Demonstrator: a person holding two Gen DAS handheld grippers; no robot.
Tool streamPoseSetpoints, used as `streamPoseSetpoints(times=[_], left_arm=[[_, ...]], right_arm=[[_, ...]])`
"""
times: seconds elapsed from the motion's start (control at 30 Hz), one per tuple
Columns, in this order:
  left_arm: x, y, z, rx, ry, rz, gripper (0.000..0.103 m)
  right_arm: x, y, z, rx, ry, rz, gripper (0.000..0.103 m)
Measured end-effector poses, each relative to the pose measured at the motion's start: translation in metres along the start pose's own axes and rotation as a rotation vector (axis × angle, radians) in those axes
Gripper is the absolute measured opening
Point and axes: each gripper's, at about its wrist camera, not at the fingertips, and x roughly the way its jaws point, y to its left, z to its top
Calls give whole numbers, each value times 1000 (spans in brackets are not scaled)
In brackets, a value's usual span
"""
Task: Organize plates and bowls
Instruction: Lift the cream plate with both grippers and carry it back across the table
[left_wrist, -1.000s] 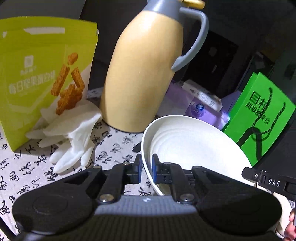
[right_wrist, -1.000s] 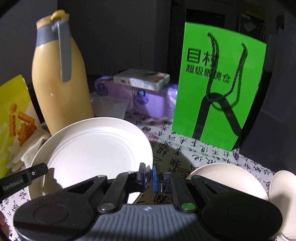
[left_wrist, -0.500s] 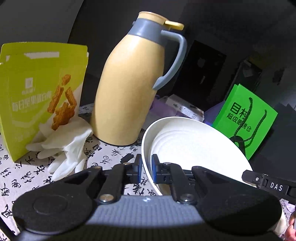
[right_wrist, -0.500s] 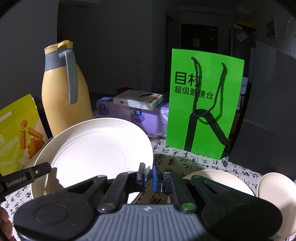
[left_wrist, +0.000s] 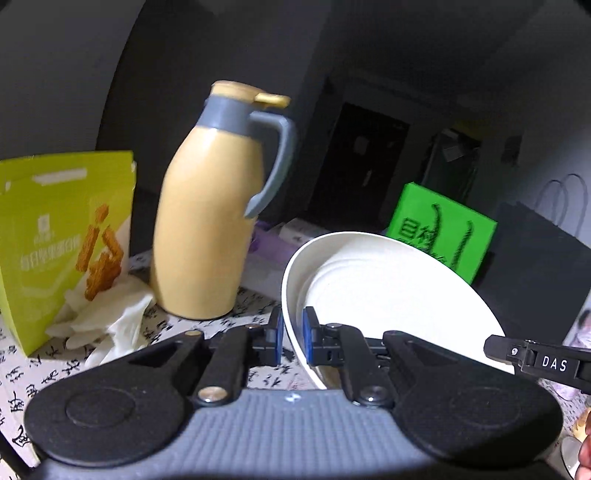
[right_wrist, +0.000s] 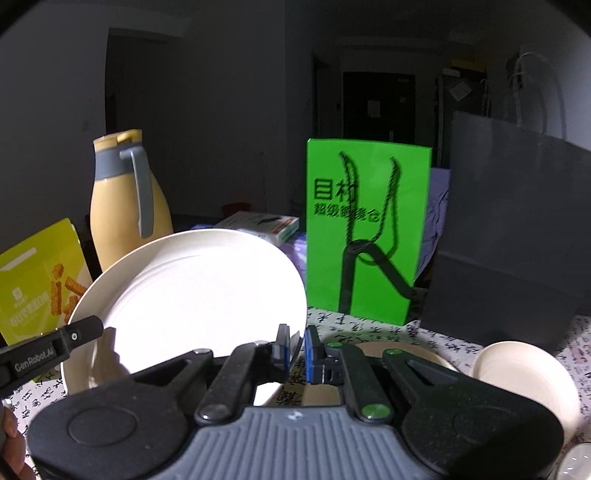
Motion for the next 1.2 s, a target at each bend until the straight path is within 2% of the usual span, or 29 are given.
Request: streamPoseSetpoints(times=[0.43, 1.2], left_arm=[[-29, -48, -1, 91, -32, -53, 11], [-98, -98, -13, 166, -57, -88, 11]], right_arm=[[-51, -38, -10, 71, -53, -40, 8], [-133, -76, -37, 145, -107, -51, 8]])
